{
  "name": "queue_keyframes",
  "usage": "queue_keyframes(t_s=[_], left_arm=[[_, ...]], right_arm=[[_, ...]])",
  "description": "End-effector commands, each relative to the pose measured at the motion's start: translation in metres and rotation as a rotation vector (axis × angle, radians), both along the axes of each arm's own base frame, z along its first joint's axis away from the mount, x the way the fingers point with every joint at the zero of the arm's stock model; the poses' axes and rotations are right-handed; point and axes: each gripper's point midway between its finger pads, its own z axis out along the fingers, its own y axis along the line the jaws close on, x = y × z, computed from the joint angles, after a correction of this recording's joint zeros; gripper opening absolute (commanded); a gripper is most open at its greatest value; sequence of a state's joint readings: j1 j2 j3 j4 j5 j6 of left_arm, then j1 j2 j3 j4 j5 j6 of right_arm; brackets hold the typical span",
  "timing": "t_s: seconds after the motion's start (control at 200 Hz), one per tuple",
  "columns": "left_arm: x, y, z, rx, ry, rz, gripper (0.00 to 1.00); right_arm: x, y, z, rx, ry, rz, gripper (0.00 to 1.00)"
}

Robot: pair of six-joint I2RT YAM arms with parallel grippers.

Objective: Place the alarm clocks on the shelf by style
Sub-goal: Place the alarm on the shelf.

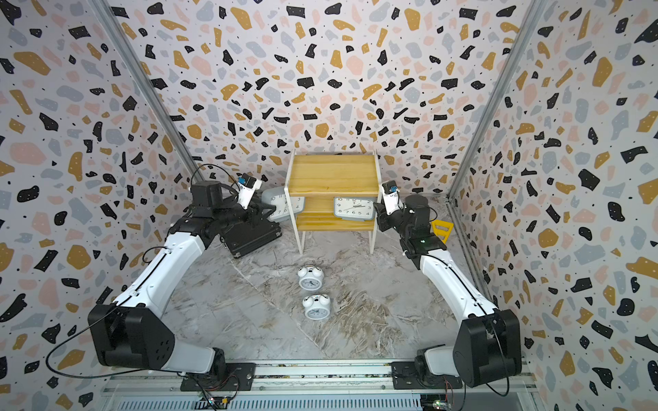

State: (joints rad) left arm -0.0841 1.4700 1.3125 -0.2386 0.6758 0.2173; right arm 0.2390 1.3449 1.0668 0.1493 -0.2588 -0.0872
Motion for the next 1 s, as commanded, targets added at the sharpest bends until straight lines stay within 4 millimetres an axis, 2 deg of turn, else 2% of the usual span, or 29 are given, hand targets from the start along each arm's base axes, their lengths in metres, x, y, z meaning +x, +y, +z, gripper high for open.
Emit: queue_keyframes(t_s=[0.0,0.21,0.531,0.996], left_arm=[[0.003,-0.014,0.026,-0.039,-0.143,-0.128,0.24],[0.018,-0.020,0.015,-0.043,-0.144,-0.181,0.23],[0.035,-0.030,0.008,-0.081,-0.179,-0.250,0.23],[0.034,-0.045,-0.009,-0.143,-0.211,-0.398,0.25]], right_arm=[[-0.003,-0.001,0.015,0.009,-0.043,0.007,0.29],[-0.005,-0.001,0.020,0.001,-0.056,0.011,0.29],[-0.004,0.000,0.017,-0.002,-0.046,0.022,0.28],[-0.004,0.003,0.014,-0.006,-0.035,0.035,0.27]])
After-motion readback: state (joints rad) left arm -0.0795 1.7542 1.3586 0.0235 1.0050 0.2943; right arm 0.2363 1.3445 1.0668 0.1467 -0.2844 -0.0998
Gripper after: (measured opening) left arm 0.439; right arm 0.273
